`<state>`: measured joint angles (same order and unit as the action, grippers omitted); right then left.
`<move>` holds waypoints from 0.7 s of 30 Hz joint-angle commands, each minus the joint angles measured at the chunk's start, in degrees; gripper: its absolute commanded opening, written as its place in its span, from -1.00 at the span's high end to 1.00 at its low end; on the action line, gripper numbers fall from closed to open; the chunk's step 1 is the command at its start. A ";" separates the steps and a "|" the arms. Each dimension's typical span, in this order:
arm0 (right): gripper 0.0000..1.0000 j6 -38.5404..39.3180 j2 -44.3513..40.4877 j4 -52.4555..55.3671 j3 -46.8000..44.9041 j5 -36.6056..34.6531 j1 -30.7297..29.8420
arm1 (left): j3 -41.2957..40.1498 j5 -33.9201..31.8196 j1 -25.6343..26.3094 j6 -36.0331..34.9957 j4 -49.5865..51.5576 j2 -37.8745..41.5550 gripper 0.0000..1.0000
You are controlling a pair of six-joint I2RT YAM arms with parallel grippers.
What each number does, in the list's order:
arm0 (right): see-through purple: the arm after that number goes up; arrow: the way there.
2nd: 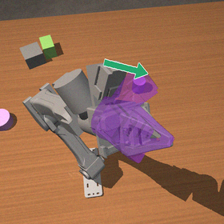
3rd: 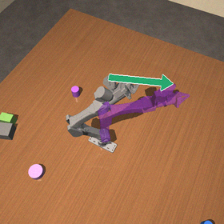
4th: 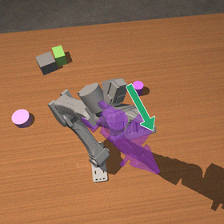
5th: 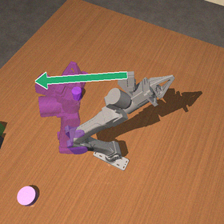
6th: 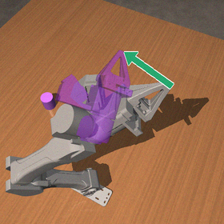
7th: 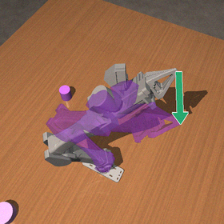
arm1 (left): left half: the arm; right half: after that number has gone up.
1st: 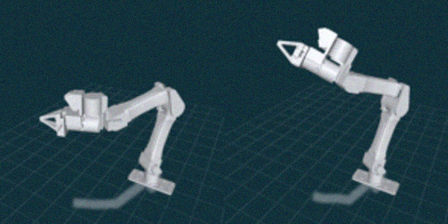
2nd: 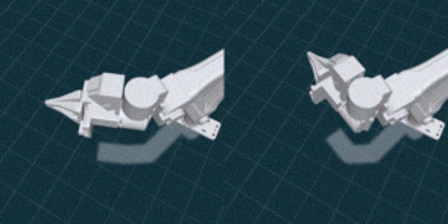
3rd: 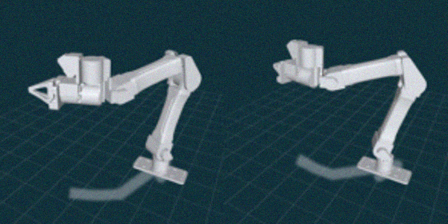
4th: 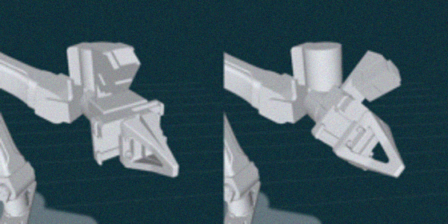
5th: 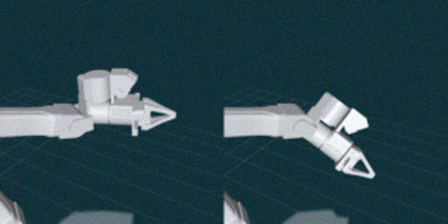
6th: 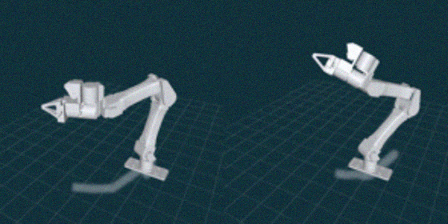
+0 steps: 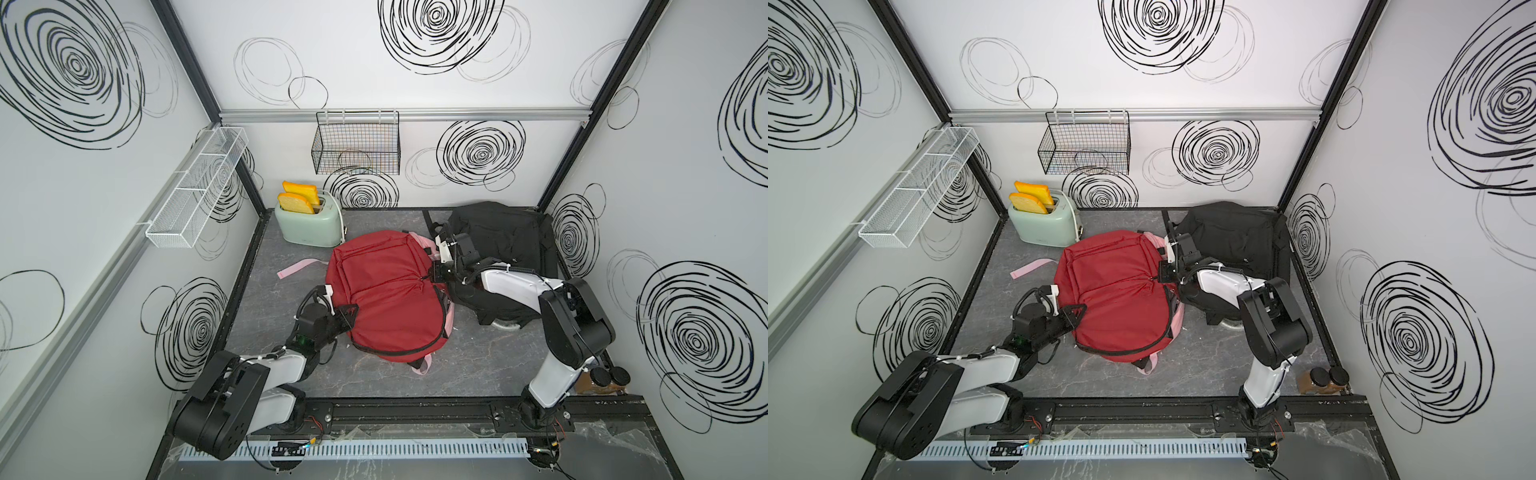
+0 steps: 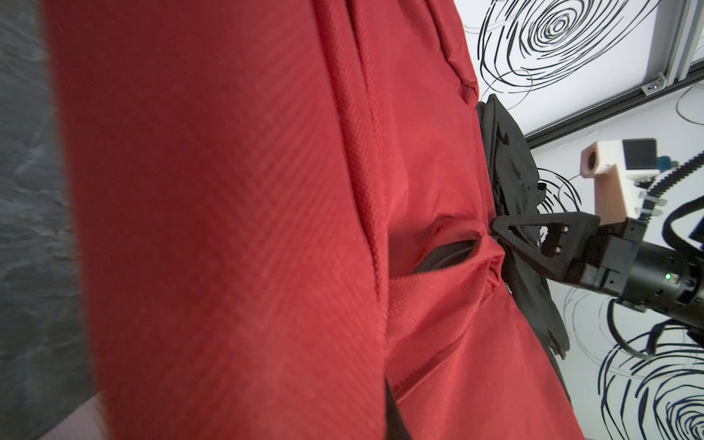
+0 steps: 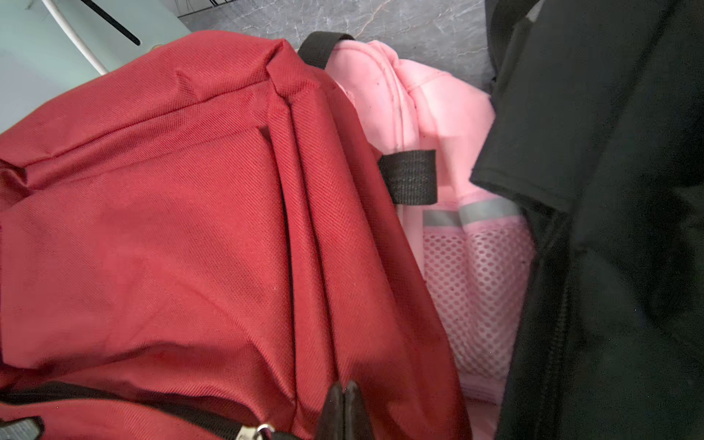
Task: Zip up the backpack
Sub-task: Zip the zipper on the backpack.
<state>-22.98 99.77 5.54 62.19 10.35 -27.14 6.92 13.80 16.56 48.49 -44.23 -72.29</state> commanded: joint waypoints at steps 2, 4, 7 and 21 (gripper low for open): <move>0.34 -2.00 -4.34 -1.96 -1.17 1.71 3.91 | -1.64 -3.97 -1.70 0.55 0.29 -0.84 1.00; 0.10 -2.92 -4.66 -1.30 -1.14 3.11 4.86 | -1.77 -4.06 -1.70 0.69 0.06 -0.92 1.00; -0.12 -3.53 -4.51 0.93 -0.39 3.77 4.96 | -1.78 -4.20 -1.74 0.73 0.19 -0.78 1.00; -0.33 -4.08 -2.94 -2.29 -4.32 8.36 5.15 | -1.81 -3.81 -1.67 0.82 -0.58 -1.71 1.00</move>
<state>-26.46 95.74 4.36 57.93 16.73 -21.93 6.11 13.37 15.94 48.97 -45.17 -73.19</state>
